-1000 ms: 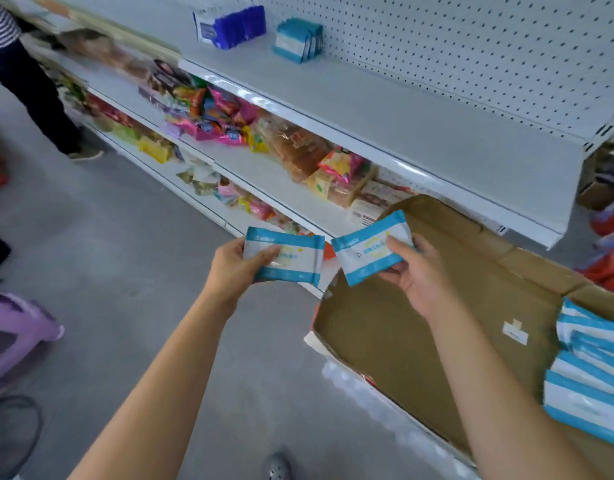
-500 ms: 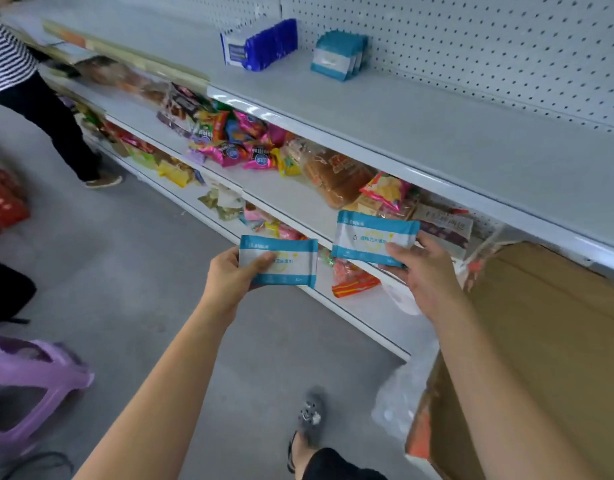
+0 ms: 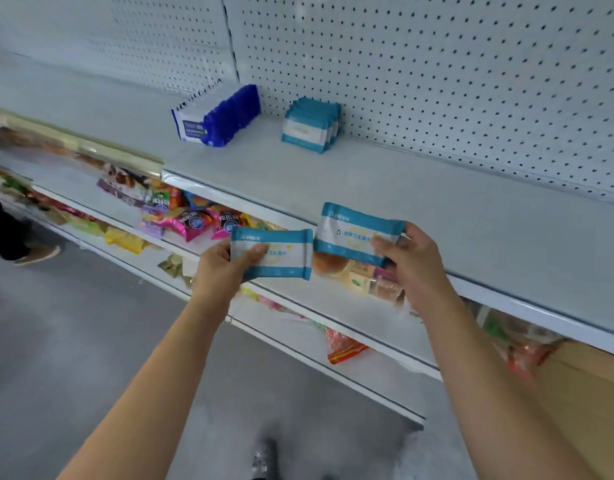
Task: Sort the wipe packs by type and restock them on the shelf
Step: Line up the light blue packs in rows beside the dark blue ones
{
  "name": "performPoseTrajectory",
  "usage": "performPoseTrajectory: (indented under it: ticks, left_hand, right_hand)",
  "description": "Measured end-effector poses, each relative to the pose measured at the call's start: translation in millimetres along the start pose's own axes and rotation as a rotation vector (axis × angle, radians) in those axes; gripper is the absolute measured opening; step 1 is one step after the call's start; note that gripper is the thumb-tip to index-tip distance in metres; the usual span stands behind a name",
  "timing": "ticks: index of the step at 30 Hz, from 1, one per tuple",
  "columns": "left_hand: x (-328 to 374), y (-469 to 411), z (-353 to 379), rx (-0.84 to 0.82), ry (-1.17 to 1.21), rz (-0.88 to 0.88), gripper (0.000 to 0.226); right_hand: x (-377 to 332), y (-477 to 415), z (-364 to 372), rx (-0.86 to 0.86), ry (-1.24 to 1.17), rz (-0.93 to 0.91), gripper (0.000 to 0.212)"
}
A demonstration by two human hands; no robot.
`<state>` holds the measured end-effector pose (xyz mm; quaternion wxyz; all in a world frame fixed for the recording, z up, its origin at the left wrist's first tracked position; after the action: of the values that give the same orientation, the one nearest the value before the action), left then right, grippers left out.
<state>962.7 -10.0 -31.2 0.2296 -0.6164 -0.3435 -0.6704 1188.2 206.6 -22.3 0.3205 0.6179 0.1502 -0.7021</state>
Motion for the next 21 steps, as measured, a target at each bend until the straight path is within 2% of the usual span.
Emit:
performPoseTrajectory:
  ticks: [7, 12, 18, 21]
  left_hand:
    - [36, -124, -21, -0.139, 0.022, 0.051, 0.019]
    - [57, -219, -43, -0.230, 0.031, 0.066, 0.024]
    - [63, -298, -39, -0.285, -0.070, 0.038, 0.024]
    - [62, -329, -26, -0.328, -0.124, 0.015, 0.023]
  right_hand:
    - [-24, -111, 54, 0.112, 0.100, -0.092, 0.032]
    - [-17, -196, 94, 0.238, 0.158, -0.076, 0.024]
    - [-10, -265, 116, 0.328, 0.287, -0.044, 0.024]
    - [-18, -299, 119, 0.352, 0.432, -0.065, 0.023]
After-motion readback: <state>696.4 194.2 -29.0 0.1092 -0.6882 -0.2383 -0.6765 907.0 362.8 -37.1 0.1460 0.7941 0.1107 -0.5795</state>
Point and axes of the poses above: each hand's wrist, its own y-axis away from the middle knuckle, its own z-axis out of the palm, x = y × z, the point moved 7 cm from there along -y, towards the middle knuckle, and after that the axes turned 7 degrees about -x, right-handed, at the moved point
